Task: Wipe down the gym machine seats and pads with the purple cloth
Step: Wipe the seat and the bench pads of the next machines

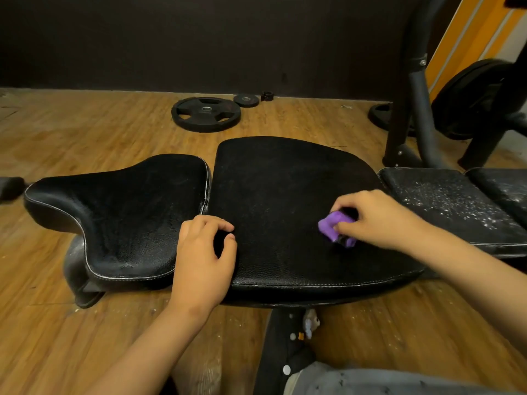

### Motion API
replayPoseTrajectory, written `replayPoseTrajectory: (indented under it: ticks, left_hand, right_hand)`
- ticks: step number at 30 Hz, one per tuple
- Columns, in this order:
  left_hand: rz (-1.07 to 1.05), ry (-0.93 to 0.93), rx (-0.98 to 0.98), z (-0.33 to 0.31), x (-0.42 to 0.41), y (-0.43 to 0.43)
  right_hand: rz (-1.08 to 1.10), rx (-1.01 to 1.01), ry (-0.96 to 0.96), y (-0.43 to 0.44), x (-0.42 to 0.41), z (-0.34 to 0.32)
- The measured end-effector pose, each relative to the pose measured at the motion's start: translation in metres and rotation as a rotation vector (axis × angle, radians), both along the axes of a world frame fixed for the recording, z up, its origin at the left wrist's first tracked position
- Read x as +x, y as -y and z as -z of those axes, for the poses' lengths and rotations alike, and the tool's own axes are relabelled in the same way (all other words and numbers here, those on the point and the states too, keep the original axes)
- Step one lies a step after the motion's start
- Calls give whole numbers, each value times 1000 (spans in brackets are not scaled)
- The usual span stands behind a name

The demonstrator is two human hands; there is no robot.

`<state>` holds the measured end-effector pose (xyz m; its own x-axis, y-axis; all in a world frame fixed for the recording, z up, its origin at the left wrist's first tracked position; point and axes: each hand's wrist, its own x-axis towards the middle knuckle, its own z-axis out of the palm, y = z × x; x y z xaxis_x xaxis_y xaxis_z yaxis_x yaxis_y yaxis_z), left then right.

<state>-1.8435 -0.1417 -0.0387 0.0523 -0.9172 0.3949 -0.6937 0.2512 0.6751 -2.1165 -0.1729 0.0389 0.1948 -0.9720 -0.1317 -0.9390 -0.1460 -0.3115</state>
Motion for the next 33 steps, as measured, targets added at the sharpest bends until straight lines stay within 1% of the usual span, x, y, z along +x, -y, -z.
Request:
replayPoseTrajectory:
  ticks: [2, 3, 4, 6, 7, 8, 9, 11, 12, 15, 16, 17, 20, 23, 24, 28, 31, 33]
  left_hand:
    - [0, -3, -4, 0, 0, 1]
    - [-1, -3, -2, 0, 0, 1]
    - [1, -2, -3, 0, -1, 1]
    - [4, -2, -8, 0, -1, 0]
    - [5, -2, -4, -1, -1, -1]
    - [7, -4, -1, -1, -1, -1]
    - [7, -8, -1, -1, -1, -1]
    - [-1, -21, -4, 0, -1, -1]
    - [-1, -24, -6, 0, -1, -1]
    - [-4, -40, -1, 0, -1, -1]
    - [-4, -42, 3, 0, -1, -1]
    - [-5, -40, 1, 1, -1, -1]
    - [-8, -45, -6, 1, -1, 0]
    - [-6, -60, -19, 2, 0, 1]
    - [-5, -65, -22, 2, 0, 1]
    - [-5, -92, -13, 1, 0, 1]
    - [-9, -92, -12, 1, 0, 1]
    - [-15, -92, -5, 2, 0, 0]
  right_hand:
    - [-108, 103, 93, -21, 14, 0]
    - [-113, 106, 98, -23, 14, 0]
    - [-67, 69, 65, -20, 7, 1]
    - [61, -21, -94, -9, -7, 0]
    - [77, -23, -165, -5, -14, -2]
    - [36, 14, -186, -1, -18, -5]
    - [-40, 83, -169, 0, -19, -10]
    - [-146, 232, -16, 3, -18, -21]
    - [-135, 207, 54, 6, -18, -24]
    - [70, -134, 264, 26, -22, -20]
    - [135, -174, 354, 30, -19, -16]
    - [174, -169, 436, 32, -13, -13]
    - [194, -106, 529, 41, 2, -1]
    - [231, -77, 700, 44, 20, 11]
    - [243, -84, 725, 43, 25, 16]
    - [160, -205, 624, 27, 44, 36]
    - [47, -218, 567, 17, 47, 40]
    - [98, -281, 485, 26, 41, 40]
